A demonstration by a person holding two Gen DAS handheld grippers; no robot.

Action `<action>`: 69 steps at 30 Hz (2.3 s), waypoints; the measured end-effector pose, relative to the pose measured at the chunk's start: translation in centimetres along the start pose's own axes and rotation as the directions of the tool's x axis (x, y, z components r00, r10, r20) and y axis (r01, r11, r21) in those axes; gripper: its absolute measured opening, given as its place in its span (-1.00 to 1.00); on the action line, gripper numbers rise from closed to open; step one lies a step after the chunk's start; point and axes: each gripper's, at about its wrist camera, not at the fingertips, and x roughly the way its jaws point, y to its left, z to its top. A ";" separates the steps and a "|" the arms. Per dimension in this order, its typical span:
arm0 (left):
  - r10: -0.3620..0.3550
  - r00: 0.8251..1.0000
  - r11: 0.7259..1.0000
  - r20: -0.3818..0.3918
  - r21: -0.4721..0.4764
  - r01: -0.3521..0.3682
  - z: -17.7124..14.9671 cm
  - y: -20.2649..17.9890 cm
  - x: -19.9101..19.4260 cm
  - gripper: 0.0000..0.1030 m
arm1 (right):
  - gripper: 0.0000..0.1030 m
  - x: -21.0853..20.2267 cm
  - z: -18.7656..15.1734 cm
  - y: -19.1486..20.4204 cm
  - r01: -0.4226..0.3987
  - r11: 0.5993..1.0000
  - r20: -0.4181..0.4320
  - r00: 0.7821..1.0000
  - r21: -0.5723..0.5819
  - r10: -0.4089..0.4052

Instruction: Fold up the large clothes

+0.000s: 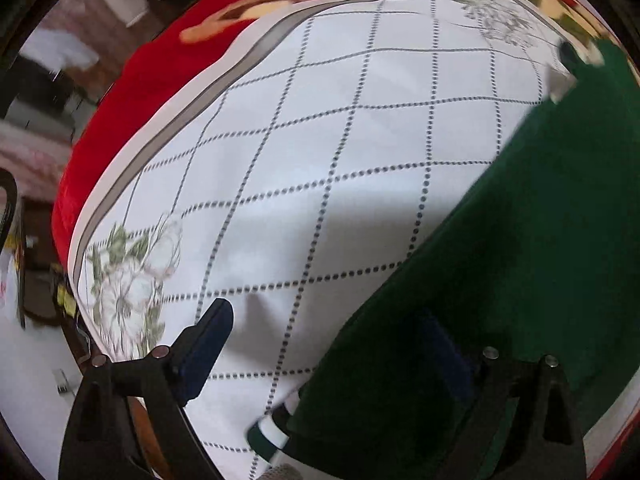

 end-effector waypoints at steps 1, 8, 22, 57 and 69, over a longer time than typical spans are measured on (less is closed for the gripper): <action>-0.004 1.000 1.000 0.010 0.018 0.004 0.3 -0.2 -0.2 0.84 | -0.74 -2.2 -1.6 -1.2 0.054 0.998 0.016 0.998 0.015 -0.054; -0.039 0.998 0.996 0.058 0.077 0.034 2.7 -1.0 -2.0 0.84 | -0.91 -8.1 -12.8 -10.2 0.188 0.976 -0.255 0.954 0.111 -0.155; -0.136 0.985 0.991 0.103 0.005 0.136 0.5 -5.9 -3.3 0.84 | 0.99 -0.2 8.1 -9.0 -0.082 0.997 0.055 0.995 0.013 0.081; -0.108 0.994 0.925 0.004 0.366 0.100 -2.4 -25.1 -2.0 0.90 | -0.28 -24.1 -16.5 -21.4 0.300 0.954 -0.251 0.923 -0.002 -0.291; -0.118 0.993 0.943 0.008 0.315 0.110 -1.4 -23.9 -1.8 1.00 | -0.27 -18.5 -6.0 -15.5 0.107 0.987 -0.076 0.990 -0.122 -0.116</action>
